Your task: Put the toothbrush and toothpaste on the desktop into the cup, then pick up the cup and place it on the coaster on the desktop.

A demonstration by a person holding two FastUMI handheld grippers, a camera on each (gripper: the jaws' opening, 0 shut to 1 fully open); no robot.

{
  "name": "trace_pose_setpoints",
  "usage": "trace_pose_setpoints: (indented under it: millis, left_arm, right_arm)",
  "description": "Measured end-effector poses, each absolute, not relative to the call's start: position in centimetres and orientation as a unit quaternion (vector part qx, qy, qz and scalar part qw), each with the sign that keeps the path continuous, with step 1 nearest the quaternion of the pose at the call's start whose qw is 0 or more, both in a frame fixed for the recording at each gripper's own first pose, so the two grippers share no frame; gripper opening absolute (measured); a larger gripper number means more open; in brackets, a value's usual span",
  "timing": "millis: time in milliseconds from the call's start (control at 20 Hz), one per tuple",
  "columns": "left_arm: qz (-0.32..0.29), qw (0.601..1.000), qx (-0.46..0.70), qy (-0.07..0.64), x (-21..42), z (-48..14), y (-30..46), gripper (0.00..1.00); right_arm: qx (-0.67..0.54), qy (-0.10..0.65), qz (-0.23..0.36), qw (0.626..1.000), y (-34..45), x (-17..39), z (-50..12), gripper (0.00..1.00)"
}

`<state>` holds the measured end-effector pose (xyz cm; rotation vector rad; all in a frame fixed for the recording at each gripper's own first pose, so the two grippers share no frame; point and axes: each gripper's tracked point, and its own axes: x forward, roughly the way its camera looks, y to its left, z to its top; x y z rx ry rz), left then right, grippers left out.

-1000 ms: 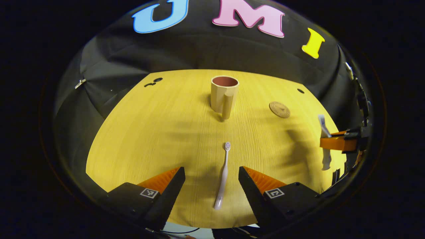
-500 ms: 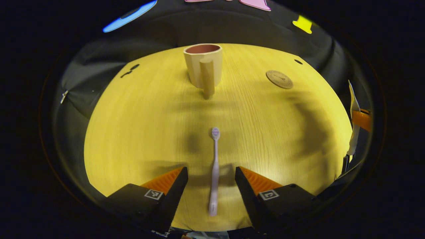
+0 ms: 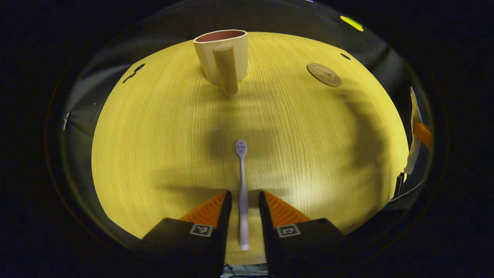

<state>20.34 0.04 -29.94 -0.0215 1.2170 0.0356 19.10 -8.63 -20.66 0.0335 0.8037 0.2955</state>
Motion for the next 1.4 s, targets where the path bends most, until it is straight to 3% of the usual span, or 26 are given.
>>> trace_pose_setpoints:
  millis: [150,450,900,1050,1100,1150,1400]
  left_arm:
    - [0.021,0.811,-0.017,0.584,20.3,-29.9,0.0,0.22]
    - [0.000,0.813,0.002,0.582,20.2,-30.0,-0.1,0.07]
    - [0.032,0.845,-0.056,0.531,19.1,-27.9,1.0,0.06]
    - [0.036,0.862,-0.089,0.498,18.5,-25.8,1.0,0.06]
    - [0.033,0.870,-0.100,0.482,18.4,-24.9,0.8,0.11]
    - [0.032,0.879,-0.109,0.463,18.4,-23.9,0.7,0.06]
    - [0.041,0.901,-0.144,0.408,17.0,-20.6,1.1,0.06]
  right_arm:
    - [0.021,0.378,0.150,0.913,-7.9,20.0,-20.0,0.32]
    - [0.013,0.357,0.170,0.919,-5.7,22.4,-18.5,0.33]
    - [-0.001,0.292,0.219,0.931,0.6,27.3,-13.5,0.33]
    - [-0.010,0.267,0.240,0.933,3.4,29.0,-11.9,0.32]
    - [-0.010,0.259,0.246,0.934,4.4,29.8,-11.5,0.32]
    - [-0.009,0.250,0.251,0.935,5.5,30.3,-10.9,0.30]
    - [0.000,0.213,0.278,0.937,11.5,33.2,-8.7,0.32]
